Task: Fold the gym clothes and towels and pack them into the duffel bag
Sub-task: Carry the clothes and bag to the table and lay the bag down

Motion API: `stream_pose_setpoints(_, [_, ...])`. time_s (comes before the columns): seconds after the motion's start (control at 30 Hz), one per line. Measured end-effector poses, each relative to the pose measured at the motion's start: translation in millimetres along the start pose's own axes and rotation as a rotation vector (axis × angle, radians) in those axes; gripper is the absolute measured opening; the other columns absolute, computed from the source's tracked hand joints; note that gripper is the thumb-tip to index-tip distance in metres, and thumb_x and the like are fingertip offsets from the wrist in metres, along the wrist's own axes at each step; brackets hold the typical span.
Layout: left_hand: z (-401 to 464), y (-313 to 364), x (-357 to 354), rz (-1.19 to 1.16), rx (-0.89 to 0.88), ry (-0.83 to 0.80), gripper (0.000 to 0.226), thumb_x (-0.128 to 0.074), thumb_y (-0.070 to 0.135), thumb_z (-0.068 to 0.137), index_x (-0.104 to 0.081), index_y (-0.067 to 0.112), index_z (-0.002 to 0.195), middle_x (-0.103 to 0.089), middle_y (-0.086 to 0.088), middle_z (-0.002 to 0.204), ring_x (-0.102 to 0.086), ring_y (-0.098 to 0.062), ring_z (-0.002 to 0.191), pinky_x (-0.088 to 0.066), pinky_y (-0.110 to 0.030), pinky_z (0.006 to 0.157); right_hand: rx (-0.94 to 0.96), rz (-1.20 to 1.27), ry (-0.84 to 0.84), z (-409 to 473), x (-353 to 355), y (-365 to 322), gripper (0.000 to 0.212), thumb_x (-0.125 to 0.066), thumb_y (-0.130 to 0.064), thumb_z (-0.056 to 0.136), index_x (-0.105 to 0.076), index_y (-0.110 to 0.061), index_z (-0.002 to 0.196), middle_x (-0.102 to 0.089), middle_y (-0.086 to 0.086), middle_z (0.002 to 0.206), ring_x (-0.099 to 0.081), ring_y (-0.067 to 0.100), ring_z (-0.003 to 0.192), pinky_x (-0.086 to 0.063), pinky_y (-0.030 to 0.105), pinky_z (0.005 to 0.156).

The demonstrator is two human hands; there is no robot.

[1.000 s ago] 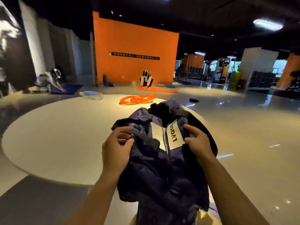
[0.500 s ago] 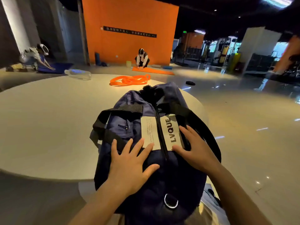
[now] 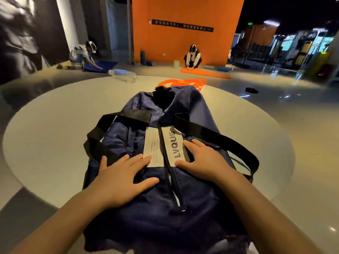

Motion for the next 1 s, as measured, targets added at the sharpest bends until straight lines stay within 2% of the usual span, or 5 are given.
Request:
stream_pose_setpoints(0.3, [47.1,-102.5,21.7,-0.001,0.103,0.0,0.125,0.016,0.099,0.035,-0.004,0.05,0.147,0.001,0.023,0.158,0.003,-0.008,0.147,0.009,-0.057,0.115,0.18,-0.124,0.173,47.8,5.5,-76.0,0.059,-0.031,-0.068,0.09,-0.038,-0.033,0.137,-0.042,-0.001,0.139,-0.041,0.022,0.126,-0.036,0.041,0.104])
stream_pose_setpoints(0.43, [73.6,-123.9,32.4,-0.032,0.111,0.06,0.127,0.013,0.1,0.036,-0.014,0.047,0.147,-0.011,0.019,0.159,-0.005,-0.011,0.148,0.006,-0.059,0.115,0.236,-0.06,0.219,2.4,2.6,-74.8,0.092,0.009,-0.083,0.072,-0.036,-0.042,0.141,-0.035,-0.012,0.149,-0.029,0.014,0.138,-0.024,0.039,0.114])
stream_pose_setpoints(0.73, [42.6,-110.1,63.9,-0.229,0.033,0.429,0.062,-0.038,0.068,0.087,-0.043,0.036,0.14,-0.036,0.015,0.15,-0.027,-0.006,0.14,-0.009,-0.044,0.118,0.169,0.015,0.012,19.7,-50.4,-75.4,0.11,0.035,-0.082,0.048,-0.003,-0.051,0.146,-0.02,-0.021,0.15,-0.013,0.007,0.14,-0.006,0.038,0.116])
stream_pose_setpoints(0.83, [8.3,-83.5,65.2,-0.349,0.014,0.364,0.077,-0.023,0.08,0.068,-0.04,0.048,0.136,-0.038,0.028,0.144,-0.034,0.003,0.133,-0.009,-0.04,0.12,0.219,0.014,-0.038,35.8,-54.8,-106.7,0.094,0.017,-0.086,0.066,0.002,-0.045,0.149,-0.015,-0.009,0.156,-0.008,0.018,0.144,-0.006,0.045,0.117])
stream_pose_setpoints(1.0, [-0.7,-121.9,22.2,0.002,0.146,0.351,0.09,0.027,0.086,0.056,0.017,0.055,0.14,0.003,0.014,0.16,-0.005,-0.008,0.147,0.008,-0.036,0.116,0.361,0.392,-0.073,72.0,-49.5,-145.0,0.056,-0.037,-0.043,0.1,-0.014,-0.036,0.151,-0.029,-0.005,0.153,-0.024,0.018,0.141,-0.014,0.045,0.118])
Point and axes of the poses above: each hand's wrist, its own z-axis towards the middle knuckle, its own x-axis out of the back of the hand, y = z × x, the point moved 3 cm from there along z, towards the middle knuckle
